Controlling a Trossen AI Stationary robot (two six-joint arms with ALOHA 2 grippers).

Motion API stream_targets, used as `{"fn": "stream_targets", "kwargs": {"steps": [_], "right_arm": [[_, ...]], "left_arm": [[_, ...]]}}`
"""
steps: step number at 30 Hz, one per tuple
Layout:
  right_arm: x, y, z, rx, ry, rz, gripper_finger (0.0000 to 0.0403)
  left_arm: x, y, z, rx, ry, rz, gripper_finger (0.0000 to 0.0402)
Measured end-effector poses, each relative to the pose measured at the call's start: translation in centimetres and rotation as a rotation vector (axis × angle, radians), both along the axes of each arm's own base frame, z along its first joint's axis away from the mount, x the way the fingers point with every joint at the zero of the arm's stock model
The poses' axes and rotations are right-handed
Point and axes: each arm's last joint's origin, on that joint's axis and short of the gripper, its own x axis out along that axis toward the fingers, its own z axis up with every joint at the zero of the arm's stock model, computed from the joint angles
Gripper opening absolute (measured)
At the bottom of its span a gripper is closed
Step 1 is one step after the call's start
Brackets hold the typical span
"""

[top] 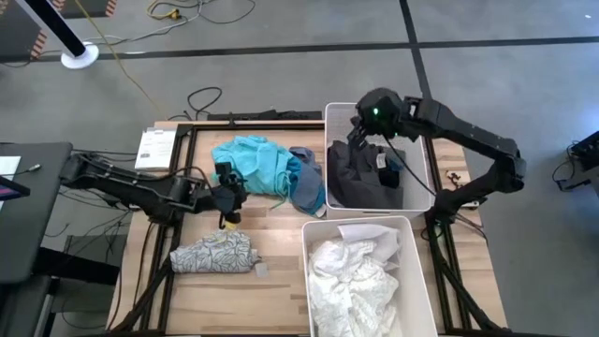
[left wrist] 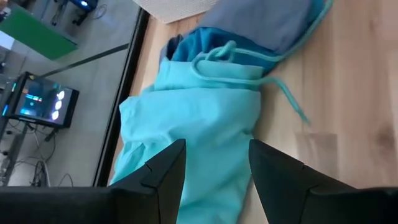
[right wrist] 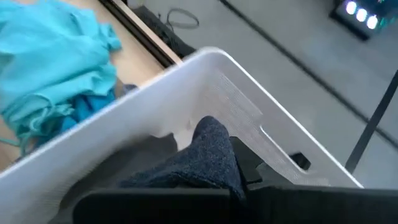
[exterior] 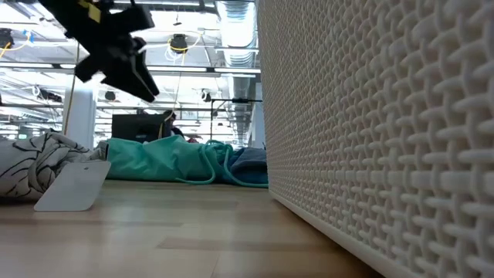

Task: Sort clothes
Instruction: Put the dark blue sock into the top white laundry bin

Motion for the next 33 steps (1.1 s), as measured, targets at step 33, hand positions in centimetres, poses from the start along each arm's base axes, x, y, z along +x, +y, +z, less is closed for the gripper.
{"fn": "stream_targets", "kwargs": {"steps": [33], "right_arm": [[-6.3,-8.1,-6.9,0.341,0.116,-0.272,0.0055]], "left_arm": [[1.3,8.2,-5.5,-0.288,0.050,-0.074,0.0261]]}}
